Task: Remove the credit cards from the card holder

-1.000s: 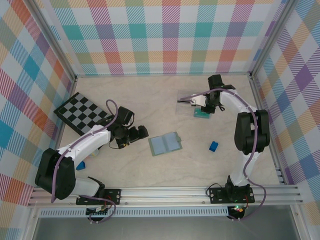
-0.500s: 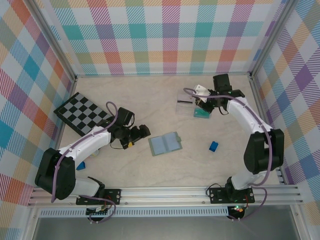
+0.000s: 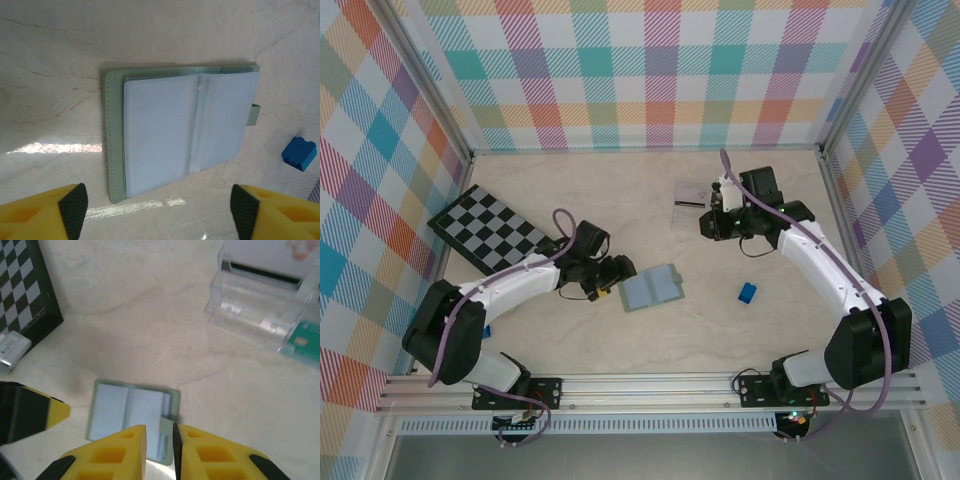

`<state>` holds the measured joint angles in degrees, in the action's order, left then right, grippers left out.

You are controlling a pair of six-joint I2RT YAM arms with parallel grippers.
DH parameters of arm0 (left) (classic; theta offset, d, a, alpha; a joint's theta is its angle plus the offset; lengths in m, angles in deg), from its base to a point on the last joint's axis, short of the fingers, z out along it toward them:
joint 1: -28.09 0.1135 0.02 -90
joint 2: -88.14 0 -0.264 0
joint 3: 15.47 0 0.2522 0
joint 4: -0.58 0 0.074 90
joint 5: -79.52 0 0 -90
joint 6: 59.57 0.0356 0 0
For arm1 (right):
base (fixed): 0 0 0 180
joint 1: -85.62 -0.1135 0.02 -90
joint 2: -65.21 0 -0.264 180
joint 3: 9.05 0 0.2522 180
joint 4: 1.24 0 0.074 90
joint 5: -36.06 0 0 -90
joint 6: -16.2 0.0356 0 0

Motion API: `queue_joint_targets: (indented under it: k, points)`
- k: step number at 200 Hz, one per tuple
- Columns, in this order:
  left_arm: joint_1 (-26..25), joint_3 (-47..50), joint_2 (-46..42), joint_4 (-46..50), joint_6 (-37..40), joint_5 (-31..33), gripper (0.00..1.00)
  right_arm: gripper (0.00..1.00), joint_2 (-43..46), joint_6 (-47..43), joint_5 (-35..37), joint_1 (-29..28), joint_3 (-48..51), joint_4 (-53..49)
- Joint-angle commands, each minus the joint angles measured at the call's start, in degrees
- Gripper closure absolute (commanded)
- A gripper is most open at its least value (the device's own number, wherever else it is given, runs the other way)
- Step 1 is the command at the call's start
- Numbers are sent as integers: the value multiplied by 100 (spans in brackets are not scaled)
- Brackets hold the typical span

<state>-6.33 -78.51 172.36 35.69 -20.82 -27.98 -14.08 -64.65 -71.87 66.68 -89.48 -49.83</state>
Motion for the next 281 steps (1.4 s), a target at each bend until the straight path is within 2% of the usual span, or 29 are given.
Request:
queue_joint_targets:
  k: [1, 27, 51, 103, 183, 253, 281]
  points:
    - [-146, 63, 218, -286, -269, 4, 30, 77, -156, 1162, -318, -172, 363, -138]
    - [-197, 25, 393, -351, -332, 1, 44, 74, -558, 1242, -334, -548, 404, -98]
    - [-206, -46, 595, -342, -324, -45, 51, 72, -959, 1323, -381, -853, 409, 14]
    - [-215, -218, 994, -389, -274, -191, 54, 68, -1705, 1573, -395, -1155, 436, 171]
    - [-215, -339, 1209, -394, -215, -302, 68, 68, -2541, 1512, -586, -1261, 395, 94]
    - [-215, -424, 1425, -491, -206, -547, 65, 69, -2844, 1454, -704, -1337, 410, 156]
    - [-214, -457, 1454, -1043, -245, -826, 70, 70, -2942, 1447, -755, -1349, 409, 164]
